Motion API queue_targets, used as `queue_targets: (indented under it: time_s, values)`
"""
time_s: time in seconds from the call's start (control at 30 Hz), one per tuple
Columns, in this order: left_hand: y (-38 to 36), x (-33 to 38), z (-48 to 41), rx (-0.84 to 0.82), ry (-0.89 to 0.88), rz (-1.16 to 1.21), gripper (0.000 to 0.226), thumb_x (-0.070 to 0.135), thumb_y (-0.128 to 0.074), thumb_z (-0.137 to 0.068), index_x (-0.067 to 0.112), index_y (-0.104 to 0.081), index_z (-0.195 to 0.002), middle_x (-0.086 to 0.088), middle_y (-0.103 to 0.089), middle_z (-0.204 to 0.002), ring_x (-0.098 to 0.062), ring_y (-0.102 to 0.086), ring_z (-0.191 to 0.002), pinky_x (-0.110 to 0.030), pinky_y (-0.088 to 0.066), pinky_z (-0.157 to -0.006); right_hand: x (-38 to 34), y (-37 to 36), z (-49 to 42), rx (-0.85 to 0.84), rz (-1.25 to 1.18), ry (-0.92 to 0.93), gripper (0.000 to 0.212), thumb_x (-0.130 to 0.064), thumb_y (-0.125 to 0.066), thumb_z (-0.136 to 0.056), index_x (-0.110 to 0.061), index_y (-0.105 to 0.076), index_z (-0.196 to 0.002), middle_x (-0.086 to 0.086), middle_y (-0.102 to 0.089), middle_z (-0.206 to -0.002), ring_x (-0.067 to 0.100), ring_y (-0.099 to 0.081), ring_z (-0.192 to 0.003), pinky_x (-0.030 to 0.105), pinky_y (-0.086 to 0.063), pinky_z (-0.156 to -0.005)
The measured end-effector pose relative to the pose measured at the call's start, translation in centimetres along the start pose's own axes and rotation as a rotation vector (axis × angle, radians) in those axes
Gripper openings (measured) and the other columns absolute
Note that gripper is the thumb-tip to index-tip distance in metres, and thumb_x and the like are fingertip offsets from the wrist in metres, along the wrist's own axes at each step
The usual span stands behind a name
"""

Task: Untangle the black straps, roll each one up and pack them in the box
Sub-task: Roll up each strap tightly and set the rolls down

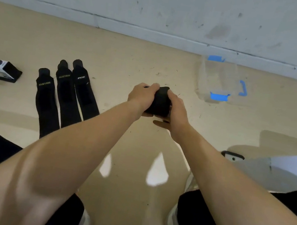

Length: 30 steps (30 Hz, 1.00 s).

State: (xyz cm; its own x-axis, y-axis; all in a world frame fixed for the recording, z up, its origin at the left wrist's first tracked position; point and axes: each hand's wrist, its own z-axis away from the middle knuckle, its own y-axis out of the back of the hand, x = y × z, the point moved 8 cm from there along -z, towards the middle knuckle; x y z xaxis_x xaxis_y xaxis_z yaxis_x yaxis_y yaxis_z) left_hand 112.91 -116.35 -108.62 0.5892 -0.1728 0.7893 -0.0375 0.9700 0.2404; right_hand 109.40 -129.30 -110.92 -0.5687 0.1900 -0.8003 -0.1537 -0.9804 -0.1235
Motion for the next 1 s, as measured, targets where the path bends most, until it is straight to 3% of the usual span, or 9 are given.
queue_targets:
  time_s: [0.1,0.23,0.37,0.47,0.53,0.67,0.8,1.0]
  values:
    - [-0.6,-2.4,-2.3,-0.033,0.117,0.094,0.032,0.047,-0.058,-0.095,0.020,-0.063,-0.113,-0.010,-0.068,-0.111,-0.030,-0.068,-0.100,-0.046,-0.064,-0.079,2.0,0.1,-1.6,-0.077,0.048,-0.012,0.050,-0.048,-0.068,-0.090,-0.027,-0.054,-0.134,0.003,-0.069,-0.121,0.024,-0.074,-0.098,0.033,-0.060,-0.064]
    - [-1.4,-5.0,-5.7,-0.057,0.201,0.138,0.035,0.048,-0.056,-0.096,0.018,-0.067,-0.110,-0.010,-0.071,-0.109,-0.030,-0.070,-0.100,-0.047,-0.063,-0.084,3.0,0.2,-4.5,0.006,0.093,0.010,0.055,-0.042,-0.075,-0.086,-0.025,-0.055,-0.134,0.002,-0.070,-0.118,0.021,-0.074,-0.093,0.030,-0.060,-0.063]
    - [0.9,-5.2,-10.0,0.193,-0.022,-0.182,0.039,0.050,-0.047,-0.102,0.016,-0.061,-0.116,-0.003,-0.066,-0.109,-0.025,-0.065,-0.099,-0.038,-0.055,-0.083,4.1,0.1,-7.6,0.129,0.253,0.049,0.064,-0.044,-0.078,-0.079,-0.025,-0.052,-0.134,-0.002,-0.066,-0.116,0.019,-0.070,-0.096,0.031,-0.063,-0.064]
    - [2.2,-5.2,-11.9,0.331,-0.194,-0.210,0.019,0.037,-0.051,-0.102,0.022,-0.057,-0.110,0.000,-0.063,-0.111,-0.018,-0.064,-0.091,-0.030,-0.048,-0.074,5.1,-0.3,-10.2,0.266,0.406,0.082,0.075,-0.053,-0.079,-0.068,-0.026,-0.051,-0.132,-0.008,-0.063,-0.112,0.016,-0.066,-0.097,0.041,-0.063,-0.077]
    - [0.9,-6.9,-13.5,0.224,-0.153,-0.166,0.014,0.026,-0.052,-0.102,0.020,-0.063,-0.108,0.000,-0.066,-0.110,-0.015,-0.064,-0.088,-0.027,-0.050,-0.072,5.8,-0.6,-11.7,0.337,0.437,0.091,0.077,-0.052,-0.078,-0.065,-0.026,-0.049,-0.131,-0.006,-0.063,-0.109,0.019,-0.064,-0.100,0.042,-0.060,-0.082]
    - [-0.6,-9.9,-16.7,0.100,-0.024,-0.056,0.028,0.012,-0.051,-0.096,0.029,-0.071,-0.087,-0.001,-0.074,-0.108,-0.027,-0.071,-0.102,-0.043,-0.059,-0.094,7.1,-1.2,-14.8,0.404,0.504,0.066,0.082,-0.043,-0.079,-0.073,-0.021,-0.041,-0.142,0.009,-0.056,-0.128,0.022,-0.055,-0.096,0.036,-0.051,-0.085]
    - [-0.8,-11.2,-19.4,0.042,0.040,-0.036,0.038,0.003,-0.051,-0.087,0.032,-0.072,-0.076,-0.001,-0.076,-0.105,-0.027,-0.071,-0.107,-0.042,-0.057,-0.100,7.9,-2.3,-17.4,0.413,0.557,0.075,0.088,-0.034,-0.079,-0.080,-0.018,-0.031,-0.152,0.015,-0.045,-0.140,0.035,-0.055,-0.119,0.045,-0.046,-0.105]
    - [-1.1,-12.6,-21.4,-0.008,0.089,0.014,0.042,-0.005,-0.048,-0.088,0.013,-0.077,-0.112,-0.007,-0.074,-0.118,-0.024,-0.069,-0.114,-0.041,-0.054,-0.105,8.9,-3.4,-18.3,0.416,0.522,0.100,0.083,-0.022,-0.068,-0.086,-0.018,-0.025,-0.157,0.016,-0.043,-0.147,0.033,-0.048,-0.132,0.043,-0.040,-0.111]
